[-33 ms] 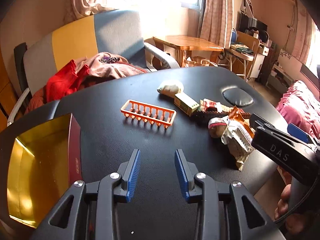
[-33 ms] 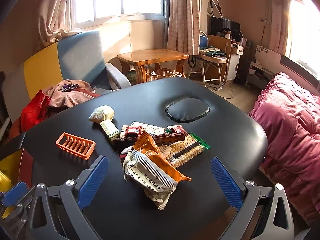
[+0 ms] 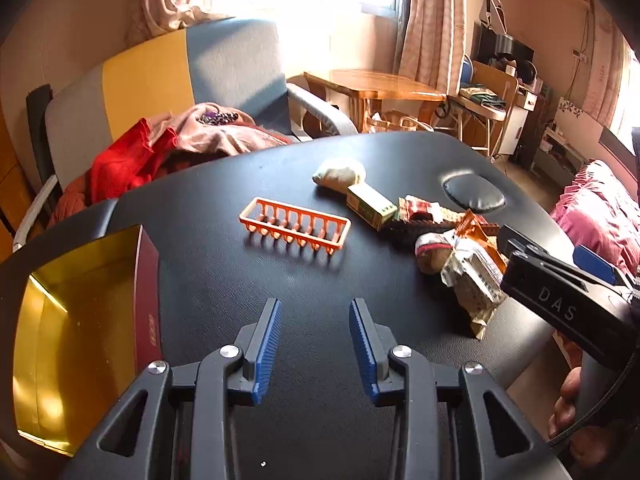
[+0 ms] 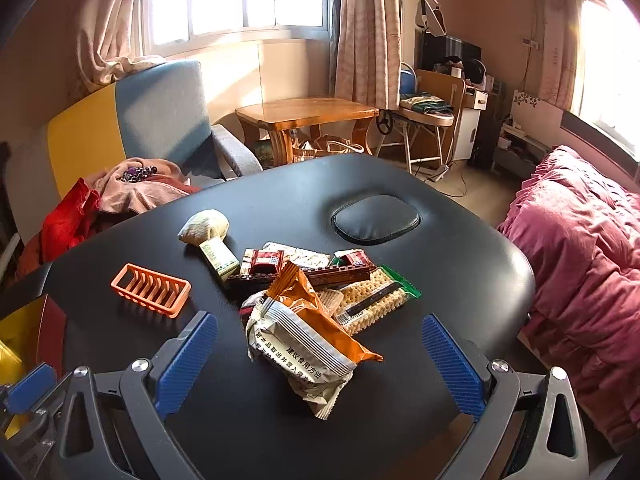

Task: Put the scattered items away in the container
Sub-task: 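Move the left tool toward the orange-and-white biscuit packet on the table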

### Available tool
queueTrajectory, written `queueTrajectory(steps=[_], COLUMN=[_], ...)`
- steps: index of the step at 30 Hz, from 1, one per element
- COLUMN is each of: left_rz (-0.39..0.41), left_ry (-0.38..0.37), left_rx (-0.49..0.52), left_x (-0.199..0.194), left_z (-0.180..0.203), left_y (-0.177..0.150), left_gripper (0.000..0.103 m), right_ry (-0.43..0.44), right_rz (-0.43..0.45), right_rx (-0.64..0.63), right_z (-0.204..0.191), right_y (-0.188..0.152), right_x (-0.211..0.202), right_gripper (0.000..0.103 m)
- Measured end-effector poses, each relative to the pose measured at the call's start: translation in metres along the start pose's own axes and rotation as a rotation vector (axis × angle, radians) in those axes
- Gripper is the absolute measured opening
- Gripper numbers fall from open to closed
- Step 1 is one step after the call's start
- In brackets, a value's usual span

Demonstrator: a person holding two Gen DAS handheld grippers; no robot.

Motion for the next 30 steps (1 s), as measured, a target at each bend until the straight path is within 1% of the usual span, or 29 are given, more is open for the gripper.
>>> queueTrajectory(steps=[5, 7, 11, 25, 27, 30], left_rz=[0.007, -0.014, -0.021, -0.095, -0.108, -0.126], left_ry=[0.015, -0.014, -0.033, -0.028, -0.024, -0.018], left_rx=[0.012, -0.001, -0.019, -0.002, 0.003, 0.009], left_x=[-0.002, 0.001, 0.004, 0.027, 0.031, 0.037], left_z=[0.004, 0.000, -0.006, -0.003, -0.003, -0.005], left_y=[-0.006, -0.002, -0.005, -0.022, -0.025, -0.029], left_gripper=[0.035, 0.035, 0.035, 0.035, 0.035, 0.035], right_ry=[-0.004, -0.006, -0.004, 0.140, 0.181, 0.266], right_rz=[-0.007, -0.010, -0.012, -0.020, -0.038, -0.076], right_rx=[-0.012, -0.017, -0.022, 0.026, 0.042, 0.065], right_z=[-0.001, -0.001, 0.001, 0.021, 0.029, 0.038], right_y=[0.000, -0.001, -0.003, -0.015, -0.018, -0.024], right_x=[0.000, 0.000, 0.000, 0.008, 0.011, 0.018], right_gripper=[0.103, 0.103, 0.103, 0.103, 0.103, 0.103])
Point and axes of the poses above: each gripper's, at about its wrist camera, not at the fingertips, and x roughly the way its jaws point, z to its right, y to its top, the point moved 4 cm from there along x, roughly the way its jaws point, and after that the axes turned 1 degree about -y, right-handed, at the moved point
